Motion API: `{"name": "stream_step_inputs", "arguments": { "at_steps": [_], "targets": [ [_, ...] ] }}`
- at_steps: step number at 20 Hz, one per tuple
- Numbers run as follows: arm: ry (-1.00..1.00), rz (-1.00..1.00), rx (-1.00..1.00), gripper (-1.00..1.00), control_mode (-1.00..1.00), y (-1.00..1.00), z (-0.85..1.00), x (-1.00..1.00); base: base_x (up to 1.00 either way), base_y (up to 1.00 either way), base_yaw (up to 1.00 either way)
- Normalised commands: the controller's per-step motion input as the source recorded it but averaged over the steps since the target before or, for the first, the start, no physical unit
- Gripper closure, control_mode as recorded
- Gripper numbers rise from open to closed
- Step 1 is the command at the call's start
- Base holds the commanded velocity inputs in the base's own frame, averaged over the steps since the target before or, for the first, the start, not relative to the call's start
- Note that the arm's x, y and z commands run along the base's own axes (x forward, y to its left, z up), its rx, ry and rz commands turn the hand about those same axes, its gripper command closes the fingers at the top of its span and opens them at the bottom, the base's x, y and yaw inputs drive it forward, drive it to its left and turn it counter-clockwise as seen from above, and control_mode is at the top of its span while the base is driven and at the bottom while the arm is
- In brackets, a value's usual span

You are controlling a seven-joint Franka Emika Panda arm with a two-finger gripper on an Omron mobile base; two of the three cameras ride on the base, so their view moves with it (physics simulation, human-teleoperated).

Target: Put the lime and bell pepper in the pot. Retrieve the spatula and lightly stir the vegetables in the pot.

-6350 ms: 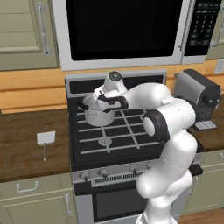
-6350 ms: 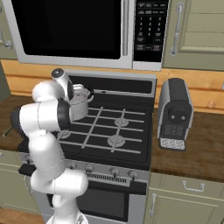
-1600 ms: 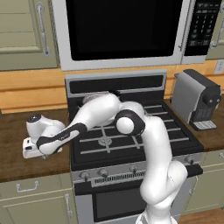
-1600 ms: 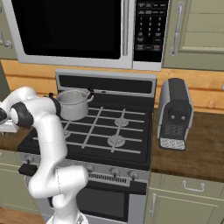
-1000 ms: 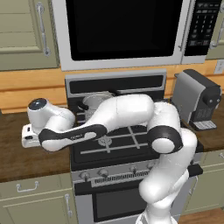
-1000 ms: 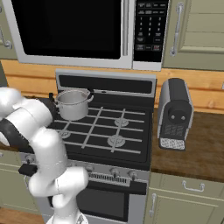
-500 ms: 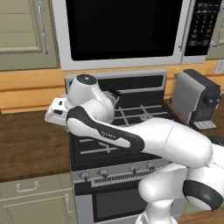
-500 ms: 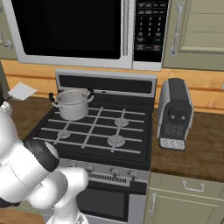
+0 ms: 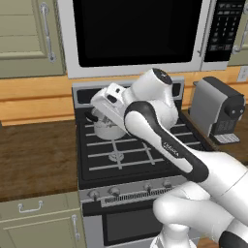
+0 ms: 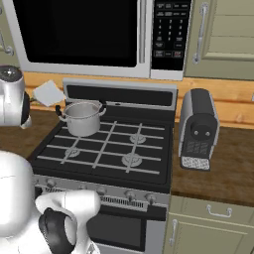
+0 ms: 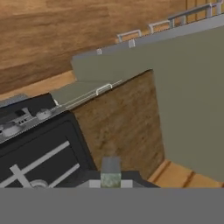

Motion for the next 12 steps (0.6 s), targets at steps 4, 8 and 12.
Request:
{"name": "stream_step_inputs", "arguments": {
  "at_steps": [4, 8, 12],
  "targets": [
    [0.03, -0.21, 0.28, 1.0, -1.0, -0.72, 0.41, 0.19, 0.0, 0.0, 0.0],
    [0.09, -0.24, 0.27, 1.0, -1.0, -0.62, 0.06, 0.46, 0.0, 0.0, 0.0],
    [0.08, -0.31, 0.3, 1.0, -1.0, -0.52, 0.3, 0.56, 0.0, 0.0, 0.0]
  ]
}}
